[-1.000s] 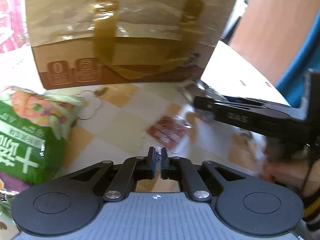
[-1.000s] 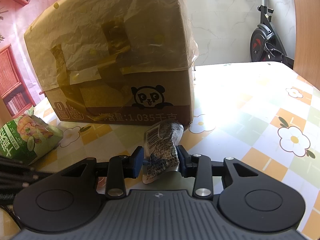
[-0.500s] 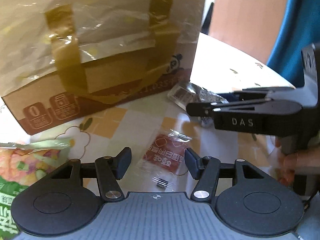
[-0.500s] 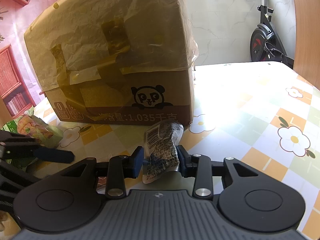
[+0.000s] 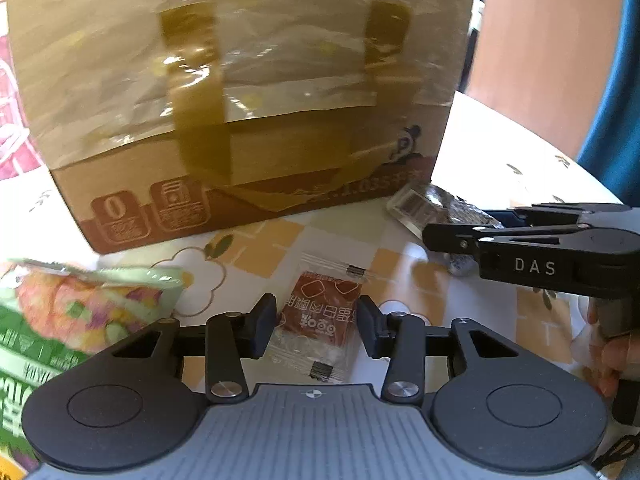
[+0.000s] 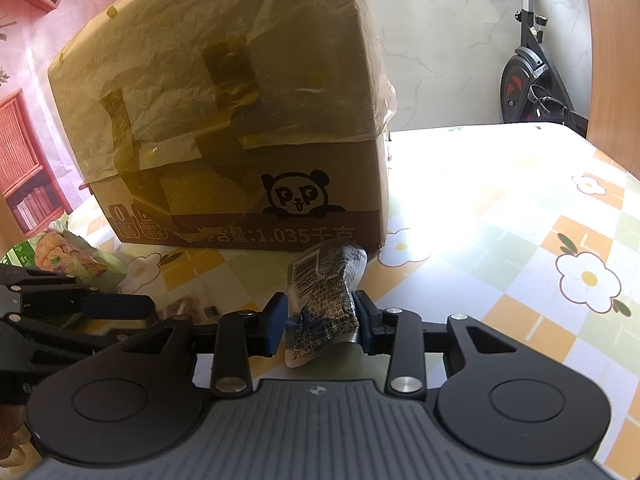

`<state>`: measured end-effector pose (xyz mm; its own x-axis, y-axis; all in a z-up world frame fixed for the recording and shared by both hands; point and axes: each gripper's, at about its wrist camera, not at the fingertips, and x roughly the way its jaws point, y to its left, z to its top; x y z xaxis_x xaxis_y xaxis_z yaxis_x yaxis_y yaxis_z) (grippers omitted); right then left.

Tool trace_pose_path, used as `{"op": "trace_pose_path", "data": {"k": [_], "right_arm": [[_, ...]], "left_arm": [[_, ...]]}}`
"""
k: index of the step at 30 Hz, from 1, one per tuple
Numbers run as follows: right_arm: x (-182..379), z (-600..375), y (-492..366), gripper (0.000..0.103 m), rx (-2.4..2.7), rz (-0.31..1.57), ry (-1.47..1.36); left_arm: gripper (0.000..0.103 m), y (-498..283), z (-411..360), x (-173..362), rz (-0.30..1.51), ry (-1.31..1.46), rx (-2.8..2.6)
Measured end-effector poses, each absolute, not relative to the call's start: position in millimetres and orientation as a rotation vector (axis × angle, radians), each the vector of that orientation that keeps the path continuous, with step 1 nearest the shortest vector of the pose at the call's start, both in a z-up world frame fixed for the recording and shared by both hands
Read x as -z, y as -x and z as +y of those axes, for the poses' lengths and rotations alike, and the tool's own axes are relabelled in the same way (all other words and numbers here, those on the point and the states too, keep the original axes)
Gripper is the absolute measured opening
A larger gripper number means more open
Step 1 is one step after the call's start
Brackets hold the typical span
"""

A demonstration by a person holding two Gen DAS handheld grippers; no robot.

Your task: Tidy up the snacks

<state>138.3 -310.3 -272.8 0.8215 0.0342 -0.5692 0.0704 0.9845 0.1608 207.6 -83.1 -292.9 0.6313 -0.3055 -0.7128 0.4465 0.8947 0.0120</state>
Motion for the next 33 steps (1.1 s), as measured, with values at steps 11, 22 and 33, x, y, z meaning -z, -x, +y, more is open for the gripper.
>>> {"op": "trace_pose_path", "data": {"k": [11, 22, 33], "right_arm": [[274.2, -308.8, -139.8, 0.037, 0.024, 0.608, -0.170], [244.6, -314.5, -117.6, 0.033, 0.016, 0.533, -0.222], [161.1, -278.8, -89.8, 0.033, -0.102, 0.373, -0.145]], "left_arm": [[0.043, -194.6, -75.6, 269.3, 0.721, -0.114, 0.411], [0.043, -172.5, -58.1, 218.1, 0.628, -0.086, 0.434], [0.043, -161.2, -32.3, 139.5, 0.441, -0.055, 0.426]]}}
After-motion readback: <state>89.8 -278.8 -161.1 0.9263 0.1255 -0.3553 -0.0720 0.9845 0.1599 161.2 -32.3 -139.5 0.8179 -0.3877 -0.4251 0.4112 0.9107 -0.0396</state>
